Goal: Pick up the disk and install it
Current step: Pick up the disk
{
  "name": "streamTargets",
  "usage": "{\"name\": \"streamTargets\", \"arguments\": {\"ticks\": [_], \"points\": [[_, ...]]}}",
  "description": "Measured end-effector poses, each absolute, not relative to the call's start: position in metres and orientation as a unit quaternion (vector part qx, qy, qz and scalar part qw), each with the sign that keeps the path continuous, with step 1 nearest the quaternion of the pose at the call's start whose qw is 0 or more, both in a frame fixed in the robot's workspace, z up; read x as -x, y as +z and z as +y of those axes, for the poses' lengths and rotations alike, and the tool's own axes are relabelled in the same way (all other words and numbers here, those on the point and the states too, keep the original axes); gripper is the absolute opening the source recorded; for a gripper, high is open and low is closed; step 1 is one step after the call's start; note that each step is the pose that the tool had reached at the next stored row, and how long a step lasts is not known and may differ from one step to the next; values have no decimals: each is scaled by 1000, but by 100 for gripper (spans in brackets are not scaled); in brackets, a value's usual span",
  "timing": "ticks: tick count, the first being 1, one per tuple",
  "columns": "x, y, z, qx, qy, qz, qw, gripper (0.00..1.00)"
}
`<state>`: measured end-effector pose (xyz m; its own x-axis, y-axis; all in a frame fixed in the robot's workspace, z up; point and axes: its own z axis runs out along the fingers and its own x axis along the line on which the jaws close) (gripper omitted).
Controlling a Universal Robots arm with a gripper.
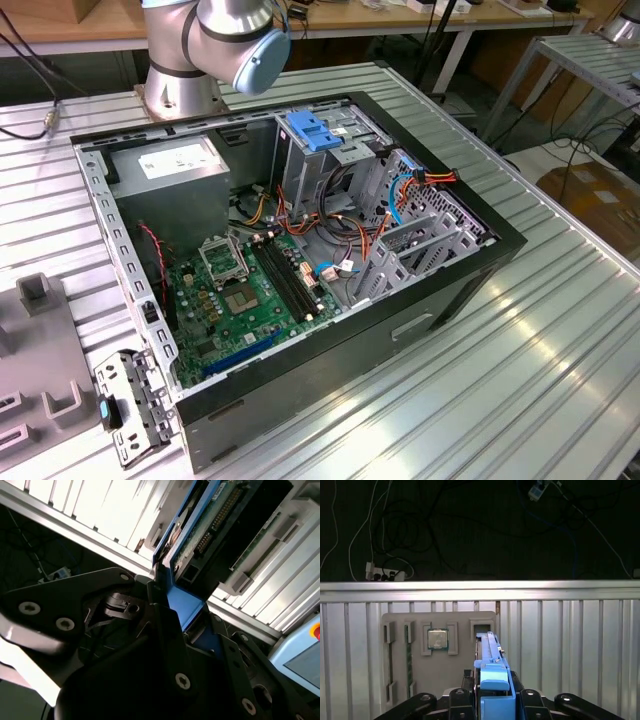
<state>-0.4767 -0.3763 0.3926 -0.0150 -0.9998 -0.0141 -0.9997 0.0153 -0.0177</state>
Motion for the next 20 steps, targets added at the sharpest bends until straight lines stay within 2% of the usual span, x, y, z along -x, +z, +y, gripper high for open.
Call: {"name": "streamTargets", "arguments": {"ticks": [20], "points": [[477,414,-376,702,-1,712,11,37]]}}
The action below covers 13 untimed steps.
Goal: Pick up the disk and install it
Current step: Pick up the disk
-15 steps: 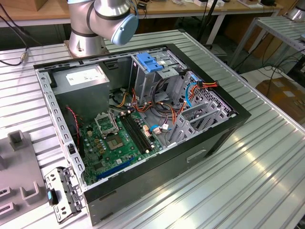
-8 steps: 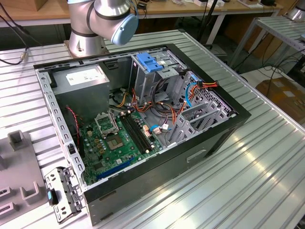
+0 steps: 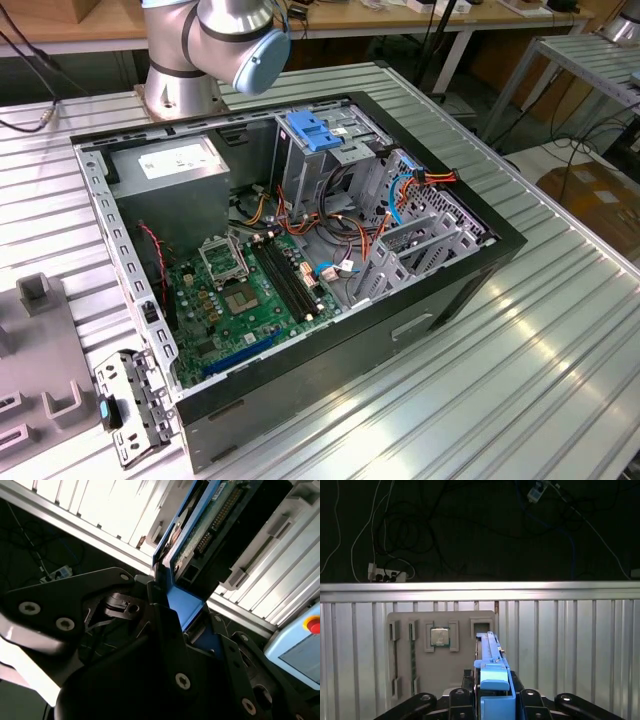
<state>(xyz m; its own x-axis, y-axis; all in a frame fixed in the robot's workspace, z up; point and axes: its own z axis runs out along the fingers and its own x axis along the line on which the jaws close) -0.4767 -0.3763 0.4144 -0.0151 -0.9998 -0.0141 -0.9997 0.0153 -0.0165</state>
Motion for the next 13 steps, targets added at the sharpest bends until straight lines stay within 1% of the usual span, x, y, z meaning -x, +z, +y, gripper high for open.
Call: {"name": "streamTargets", "arguments": {"ticks": [13], "points": [[477,426,-376,702,-1,712,11,37]]}}
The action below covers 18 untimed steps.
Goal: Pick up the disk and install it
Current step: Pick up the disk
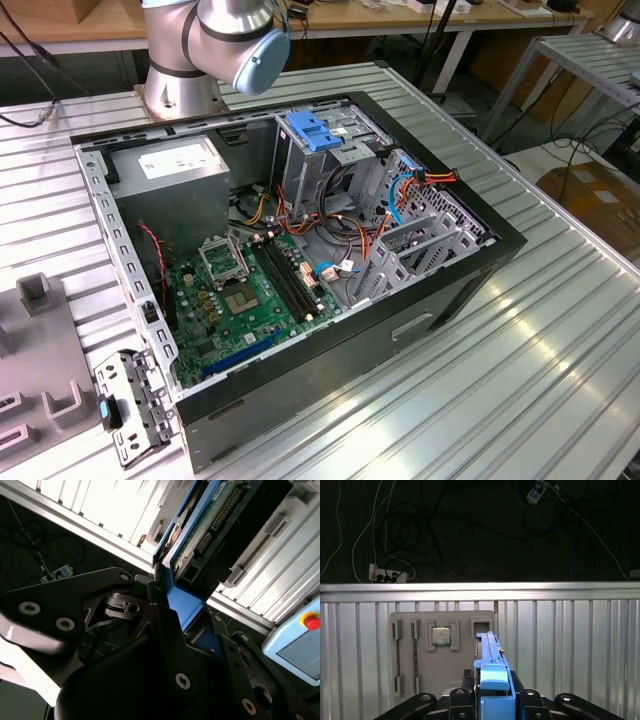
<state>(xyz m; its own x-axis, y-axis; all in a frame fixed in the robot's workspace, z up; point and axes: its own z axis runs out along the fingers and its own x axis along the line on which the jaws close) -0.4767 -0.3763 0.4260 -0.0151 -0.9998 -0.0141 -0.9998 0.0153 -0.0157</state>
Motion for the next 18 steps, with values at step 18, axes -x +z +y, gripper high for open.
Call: {"name": "streamTargets", "arguments": {"ticks": [18], "points": [[477,443,-376,702,0,712,9,37]]}}
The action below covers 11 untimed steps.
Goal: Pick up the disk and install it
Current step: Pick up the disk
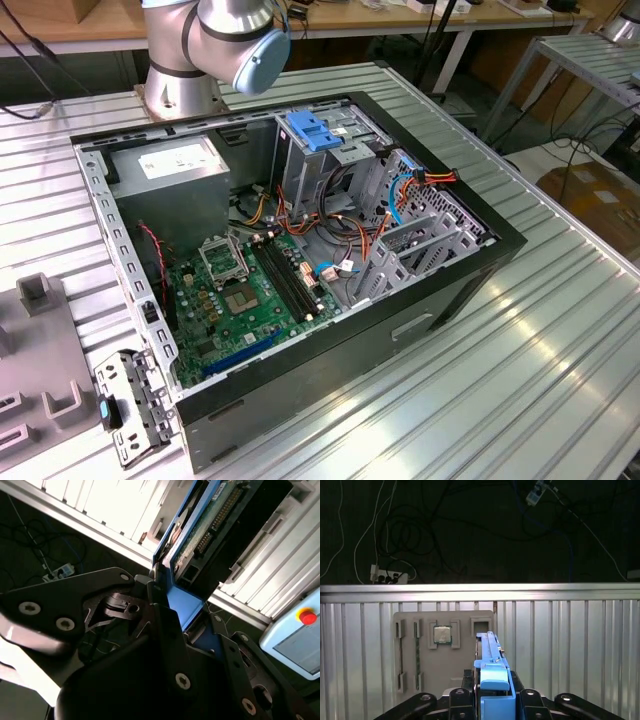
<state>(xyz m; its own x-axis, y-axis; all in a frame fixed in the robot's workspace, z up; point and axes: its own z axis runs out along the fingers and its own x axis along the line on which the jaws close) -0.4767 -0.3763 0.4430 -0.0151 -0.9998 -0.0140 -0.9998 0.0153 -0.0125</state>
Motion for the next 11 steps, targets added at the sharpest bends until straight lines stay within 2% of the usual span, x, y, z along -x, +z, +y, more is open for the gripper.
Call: {"name": "streamTargets", "arguments": {"ticks": [11], "points": [[477,453,-376,702,2,712,8,37]]}}
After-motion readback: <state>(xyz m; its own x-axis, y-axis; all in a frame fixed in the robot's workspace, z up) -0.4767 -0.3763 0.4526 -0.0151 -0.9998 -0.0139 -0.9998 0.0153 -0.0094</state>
